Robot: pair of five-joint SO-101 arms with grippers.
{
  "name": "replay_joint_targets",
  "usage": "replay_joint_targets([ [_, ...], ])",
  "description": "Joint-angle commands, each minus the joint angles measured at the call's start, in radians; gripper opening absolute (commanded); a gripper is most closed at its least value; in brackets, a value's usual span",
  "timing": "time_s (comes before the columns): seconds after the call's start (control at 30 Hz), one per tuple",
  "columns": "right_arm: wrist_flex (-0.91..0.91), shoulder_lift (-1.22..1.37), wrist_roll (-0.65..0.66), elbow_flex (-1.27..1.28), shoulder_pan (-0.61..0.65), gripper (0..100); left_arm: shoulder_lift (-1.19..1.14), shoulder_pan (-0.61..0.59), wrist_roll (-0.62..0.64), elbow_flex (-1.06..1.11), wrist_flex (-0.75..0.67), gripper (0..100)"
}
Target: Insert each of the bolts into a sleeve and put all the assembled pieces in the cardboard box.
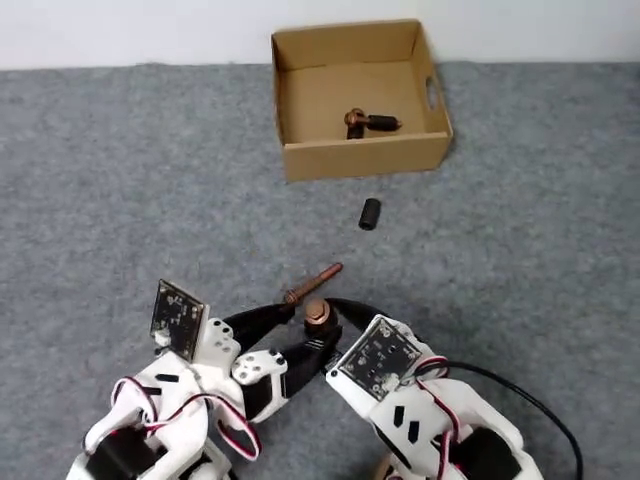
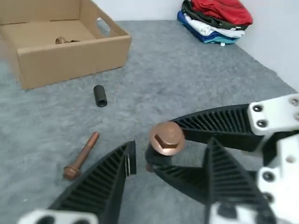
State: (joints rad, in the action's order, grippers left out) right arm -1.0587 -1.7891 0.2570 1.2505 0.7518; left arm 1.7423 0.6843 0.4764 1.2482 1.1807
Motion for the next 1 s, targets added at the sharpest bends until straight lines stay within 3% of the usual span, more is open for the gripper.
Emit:
replay_joint_targets([
  [0.0,0.028,-0.013,0.006,-0.017,-0.001,0.8,-0.018,0.000,-0.023,-0.062,0.075,27],
  [0.2,0.027,-0.013,0.000,-0.017,-0.085,0.8,-0.014,-0.118,-0.032,-0.202,0.204,26],
  [0.37,0.027,-0.004,-0.104,-0.023,-0.262,0.8,-0.011,-0.321,-0.126,-0.220,0.189,7],
  [0.43,0.024,-0.004,-0.175,-0.023,-0.331,0.8,-0.011,-0.417,-0.163,-0.194,0.153,0],
  [0.7,-0.151,0.013,-0.370,-0.098,-0.472,0.8,-0.011,-0.760,-0.350,0.096,-0.083,0],
  [0.97,-0.148,0.397,-0.468,-0.334,-0.467,0.8,-0.011,-0.809,-0.353,0.426,-0.313,1],
])
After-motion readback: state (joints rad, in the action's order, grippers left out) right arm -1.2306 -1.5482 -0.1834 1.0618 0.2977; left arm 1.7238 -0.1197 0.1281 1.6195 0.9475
